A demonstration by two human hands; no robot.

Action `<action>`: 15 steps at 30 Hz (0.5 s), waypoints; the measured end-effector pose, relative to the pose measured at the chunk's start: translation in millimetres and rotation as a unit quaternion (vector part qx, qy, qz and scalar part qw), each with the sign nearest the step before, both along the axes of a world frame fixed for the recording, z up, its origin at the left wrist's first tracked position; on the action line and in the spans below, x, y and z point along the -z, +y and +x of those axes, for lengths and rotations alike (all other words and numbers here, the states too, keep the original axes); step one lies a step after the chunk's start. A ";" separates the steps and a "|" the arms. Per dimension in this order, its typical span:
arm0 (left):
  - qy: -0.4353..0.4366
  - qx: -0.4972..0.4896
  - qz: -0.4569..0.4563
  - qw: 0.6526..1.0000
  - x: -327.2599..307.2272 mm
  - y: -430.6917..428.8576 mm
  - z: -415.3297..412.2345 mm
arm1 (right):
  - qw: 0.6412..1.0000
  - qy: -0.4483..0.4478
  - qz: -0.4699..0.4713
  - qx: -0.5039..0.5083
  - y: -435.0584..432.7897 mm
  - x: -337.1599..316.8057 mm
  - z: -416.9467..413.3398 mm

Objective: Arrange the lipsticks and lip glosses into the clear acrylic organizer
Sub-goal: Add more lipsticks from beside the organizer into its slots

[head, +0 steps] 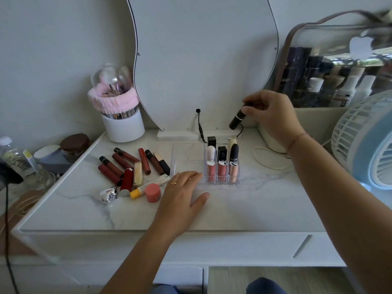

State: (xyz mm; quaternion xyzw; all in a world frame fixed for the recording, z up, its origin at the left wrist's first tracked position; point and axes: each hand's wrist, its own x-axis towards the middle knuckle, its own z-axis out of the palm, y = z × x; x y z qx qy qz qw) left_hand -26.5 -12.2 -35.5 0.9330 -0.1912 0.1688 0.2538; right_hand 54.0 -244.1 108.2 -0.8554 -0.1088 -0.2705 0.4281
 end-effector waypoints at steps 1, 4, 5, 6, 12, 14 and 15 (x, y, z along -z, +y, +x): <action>0.000 -0.001 0.000 1.000 0.1 -0.1 -0.2 | 1.000 0.008 -0.005 -0.010 5.6 -0.2 2.3; 0.000 0.000 0.001 1.000 0.3 -0.1 0.2 | 0.998 0.029 -0.044 -0.021 18.6 6.5 9.1; 0.001 0.000 0.000 1.000 0.4 -0.2 0.6 | 0.997 0.033 -0.062 -0.019 21.5 9.8 10.7; 0.003 0.000 -0.001 1.000 0.6 -0.1 1.0 | 0.996 0.036 -0.078 -0.017 23.8 12.7 11.8; 0.005 -0.001 -0.001 1.000 3.6 0.5 2.0 | 0.990 0.075 -0.114 -0.034 32.3 26.3 14.2; 0.003 0.000 -0.002 1.000 4.3 0.3 2.5 | 0.989 0.081 -0.121 -0.038 33.3 26.5 14.5; 0.002 0.000 -0.004 1.000 4.2 0.5 2.7 | 0.988 0.083 -0.126 -0.041 33.4 25.3 15.0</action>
